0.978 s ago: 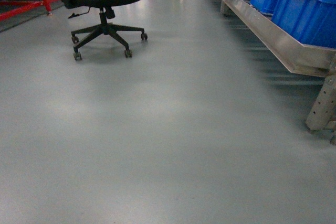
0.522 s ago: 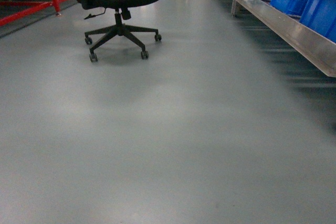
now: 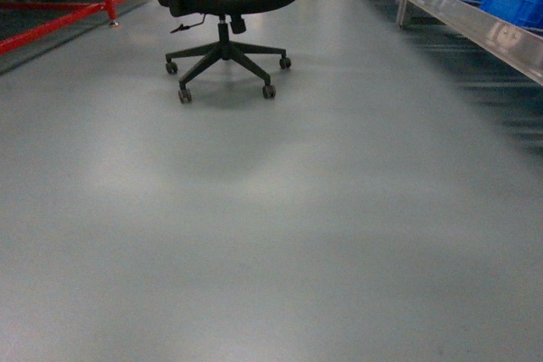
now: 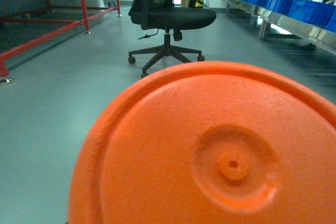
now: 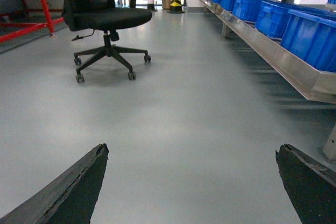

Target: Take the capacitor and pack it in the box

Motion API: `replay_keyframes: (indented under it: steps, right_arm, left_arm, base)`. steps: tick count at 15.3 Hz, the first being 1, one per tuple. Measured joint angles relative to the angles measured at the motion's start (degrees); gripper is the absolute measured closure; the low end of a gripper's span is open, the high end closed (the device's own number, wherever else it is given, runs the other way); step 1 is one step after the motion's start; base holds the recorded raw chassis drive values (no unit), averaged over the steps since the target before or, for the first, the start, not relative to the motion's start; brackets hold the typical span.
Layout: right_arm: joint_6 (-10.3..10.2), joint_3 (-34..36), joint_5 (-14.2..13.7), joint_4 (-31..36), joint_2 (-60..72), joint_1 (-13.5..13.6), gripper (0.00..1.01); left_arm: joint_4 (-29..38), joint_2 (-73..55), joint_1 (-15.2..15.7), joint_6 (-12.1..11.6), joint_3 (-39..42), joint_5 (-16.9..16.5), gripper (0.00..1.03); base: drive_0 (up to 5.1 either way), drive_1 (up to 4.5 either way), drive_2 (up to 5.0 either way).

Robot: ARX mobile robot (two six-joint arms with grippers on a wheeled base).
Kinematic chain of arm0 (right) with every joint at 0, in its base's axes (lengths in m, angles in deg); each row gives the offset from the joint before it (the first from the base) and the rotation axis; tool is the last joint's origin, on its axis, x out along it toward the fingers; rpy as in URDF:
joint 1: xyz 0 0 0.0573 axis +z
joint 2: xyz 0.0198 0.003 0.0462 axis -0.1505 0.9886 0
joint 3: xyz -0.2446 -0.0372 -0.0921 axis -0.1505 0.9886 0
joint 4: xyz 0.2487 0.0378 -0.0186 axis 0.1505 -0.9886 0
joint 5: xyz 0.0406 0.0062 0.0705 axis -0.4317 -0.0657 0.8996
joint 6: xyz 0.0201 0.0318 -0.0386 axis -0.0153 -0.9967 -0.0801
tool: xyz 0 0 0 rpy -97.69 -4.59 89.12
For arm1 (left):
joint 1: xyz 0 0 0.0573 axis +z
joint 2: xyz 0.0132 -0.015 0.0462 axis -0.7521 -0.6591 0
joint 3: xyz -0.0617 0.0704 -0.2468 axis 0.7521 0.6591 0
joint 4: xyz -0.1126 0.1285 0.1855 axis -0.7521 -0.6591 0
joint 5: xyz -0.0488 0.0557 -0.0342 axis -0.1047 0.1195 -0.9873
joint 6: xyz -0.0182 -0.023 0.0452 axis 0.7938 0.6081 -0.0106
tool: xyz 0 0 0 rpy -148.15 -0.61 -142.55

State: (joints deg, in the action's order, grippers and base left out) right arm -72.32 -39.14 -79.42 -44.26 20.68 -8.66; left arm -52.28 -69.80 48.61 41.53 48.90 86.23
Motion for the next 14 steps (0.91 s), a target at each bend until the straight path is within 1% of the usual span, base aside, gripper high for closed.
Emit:
replay_keyframes:
  steps: [5,14]
  right_arm:
    - [0.0,0.0,0.0,0.2,0.0,0.0,0.03]
    - [0.0,0.0,0.0,0.0,0.0,0.0,0.03]
  left_arm:
    - [0.0,0.0,0.0,0.0,0.0,0.0,0.6]
    - [-0.1,0.0,0.0,0.0,0.0,0.0,0.6]
  base:
    - [-4.8,3.42,1.6]
    - [-5.1,2.39,2.4]
